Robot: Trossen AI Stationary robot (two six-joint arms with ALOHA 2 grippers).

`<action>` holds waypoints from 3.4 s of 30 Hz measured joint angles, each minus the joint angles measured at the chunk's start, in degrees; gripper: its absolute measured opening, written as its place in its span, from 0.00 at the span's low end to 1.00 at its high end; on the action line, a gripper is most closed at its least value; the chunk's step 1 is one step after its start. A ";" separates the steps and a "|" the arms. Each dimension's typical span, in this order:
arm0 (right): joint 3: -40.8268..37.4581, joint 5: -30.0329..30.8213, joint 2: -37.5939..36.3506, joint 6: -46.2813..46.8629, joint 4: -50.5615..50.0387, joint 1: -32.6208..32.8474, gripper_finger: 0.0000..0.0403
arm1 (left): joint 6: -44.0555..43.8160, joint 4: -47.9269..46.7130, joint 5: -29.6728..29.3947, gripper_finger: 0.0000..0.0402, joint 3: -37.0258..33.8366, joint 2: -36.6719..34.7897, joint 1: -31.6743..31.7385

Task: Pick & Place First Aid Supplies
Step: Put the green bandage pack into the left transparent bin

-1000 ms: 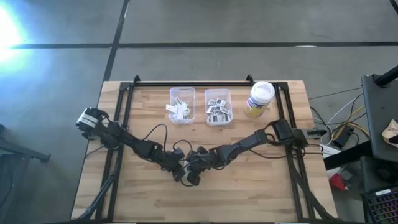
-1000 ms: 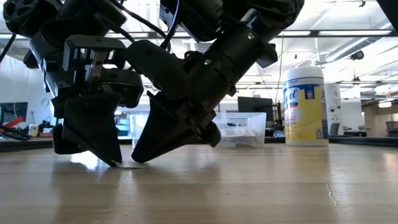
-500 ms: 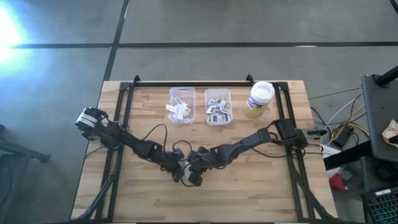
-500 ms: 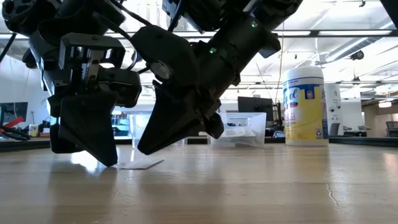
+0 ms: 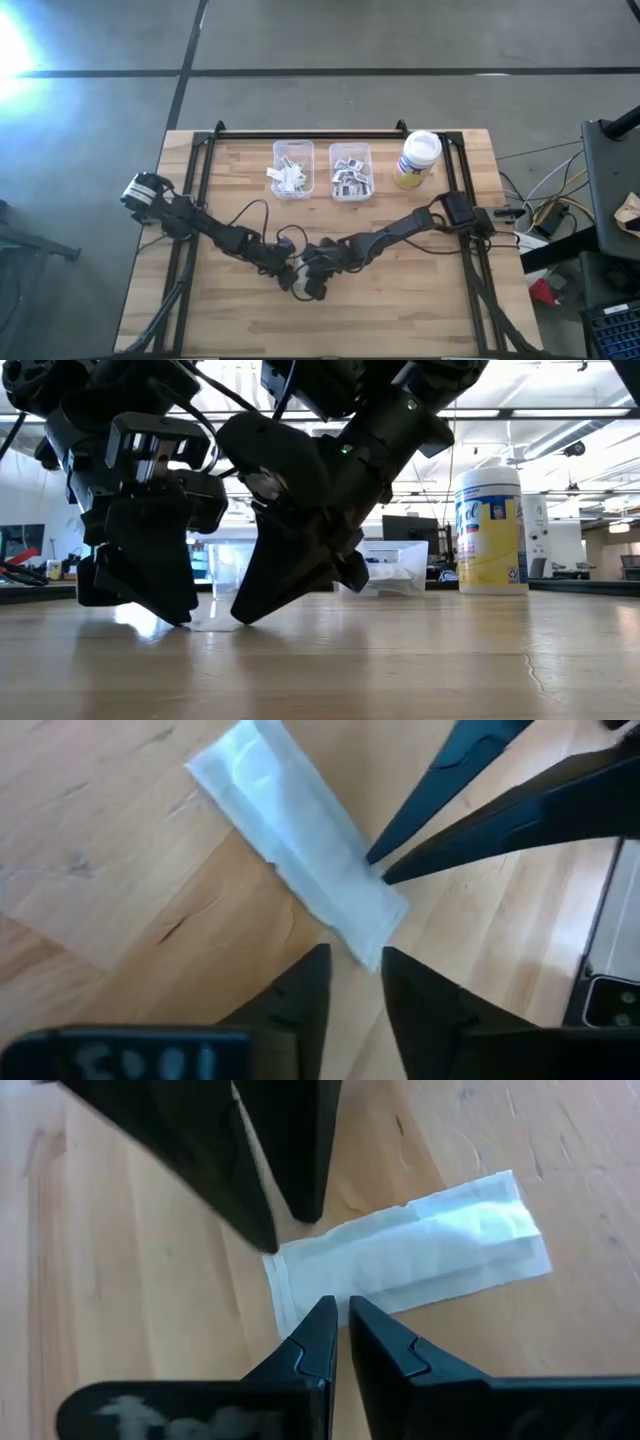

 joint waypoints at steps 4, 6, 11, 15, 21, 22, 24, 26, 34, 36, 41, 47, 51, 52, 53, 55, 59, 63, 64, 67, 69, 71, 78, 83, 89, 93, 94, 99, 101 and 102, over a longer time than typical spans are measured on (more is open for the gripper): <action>0.00 0.42 0.92 -0.02 2.54 0.00 0.08 | -0.48 1.70 -0.49 0.35 0.00 0.00 0.03; 0.00 0.41 1.45 -0.09 4.12 0.00 0.08 | -0.49 1.68 -0.50 0.37 0.00 0.00 0.04; 0.00 0.42 1.73 -0.20 4.55 0.00 0.08 | -0.90 0.97 -0.44 0.37 0.00 0.04 0.04; 0.02 0.22 1.75 -0.20 4.22 0.00 0.08 | -0.93 -0.47 1.84 0.37 0.09 -0.03 0.14; -0.11 0.22 1.77 -0.11 4.23 0.13 0.08 | -2.78 -4.55 3.47 0.37 0.28 -0.22 0.13; -0.13 0.22 1.77 -0.18 4.42 0.13 0.08 | -2.97 -4.39 3.63 0.37 0.28 -0.22 0.17; -0.13 0.27 1.84 -0.22 4.64 0.13 0.08 | -4.40 -3.26 3.79 0.37 0.14 -0.20 0.26; -0.11 0.40 1.86 -0.24 5.09 0.13 0.08 | -5.65 -2.42 3.87 0.37 0.10 -0.17 0.26; -0.26 0.40 2.06 1.01 7.37 0.13 0.08 | -7.34 -3.40 4.77 0.37 0.15 -0.11 0.28; -0.26 0.40 2.06 1.55 7.43 0.13 0.08 | -7.36 -3.49 5.57 0.37 0.15 -0.11 0.28; -0.26 0.40 2.06 2.48 7.55 0.00 0.08 | -7.60 -1.95 7.20 0.37 0.00 -0.04 0.39; -0.17 0.46 2.06 2.45 8.33 -0.02 0.08 | -5.50 -2.37 7.97 0.36 -0.02 0.02 0.37; -0.17 0.50 2.06 2.66 10.95 -0.02 0.08 | -4.82 -3.65 6.58 0.31 0.10 0.02 0.29; -0.17 0.50 2.06 2.73 11.27 -0.02 0.08 | -4.58 -3.96 6.09 0.29 0.12 0.02 0.25; -0.17 0.52 2.06 2.75 11.50 -0.02 0.08 | -4.34 -4.34 5.63 0.26 0.12 0.02 0.24; -0.17 0.61 2.06 3.11 11.76 -0.02 0.08 | -4.26 -4.50 4.60 0.23 0.11 0.02 0.17; -0.17 1.67 2.06 4.11 11.92 -0.04 0.08 | -3.44 -4.79 2.99 0.16 0.06 0.02 0.15; -0.17 1.99 1.96 3.15 11.20 -0.05 0.08 | -1.84 -5.01 2.19 0.10 0.02 0.02 0.15; -0.17 1.99 1.71 2.85 10.51 -0.09 0.08 | -1.81 -5.02 2.11 0.09 0.02 0.02 0.15; 0.08 1.97 0.81 2.57 7.72 -0.41 0.08 | -1.28 -4.94 1.83 0.06 0.02 0.00 0.13; 0.31 1.95 0.00 2.29 6.42 -0.79 0.08 | -0.97 -4.93 1.76 0.05 0.02 0.00 0.13; 0.37 1.96 -1.07 2.19 4.62 -1.21 0.08 | -0.79 -4.91 1.68 0.05 0.02 0.00 0.15; 0.31 1.97 -4.85 0.35 -4.20 -1.66 0.08 | -0.24 -4.95 1.35 0.08 0.02 0.00 0.15; 0.28 0.00 -6.73 1.08 -8.44 -1.99 0.08 | -0.20 -4.99 1.18 0.08 0.02 0.00 0.15; 0.09 -7.40 -5.93 3.75 -8.50 -3.71 0.16 | -0.32 -5.11 1.18 0.08 0.02 0.00 0.20; -0.40 -7.58 -5.11 5.91 -8.67 -4.74 0.24 | -0.40 -5.17 1.18 0.08 0.02 0.00 0.24; -0.53 -7.57 -5.11 6.51 -8.68 -4.95 0.25 | -0.40 -5.17 1.18 0.08 0.02 0.00 0.24; -0.68 -7.58 -5.11 8.71 -7.88 -5.46 0.31 | -0.40 -5.19 1.20 0.08 0.02 0.00 0.26; -0.68 -7.58 -5.11 9.63 -7.61 -5.42 0.33 | -0.40 -5.19 1.20 0.08 0.02 0.00 0.26; -0.71 -7.58 -5.11 10.03 -7.57 -5.41 0.33 | -0.37 -5.19 1.20 0.08 0.02 0.00 0.26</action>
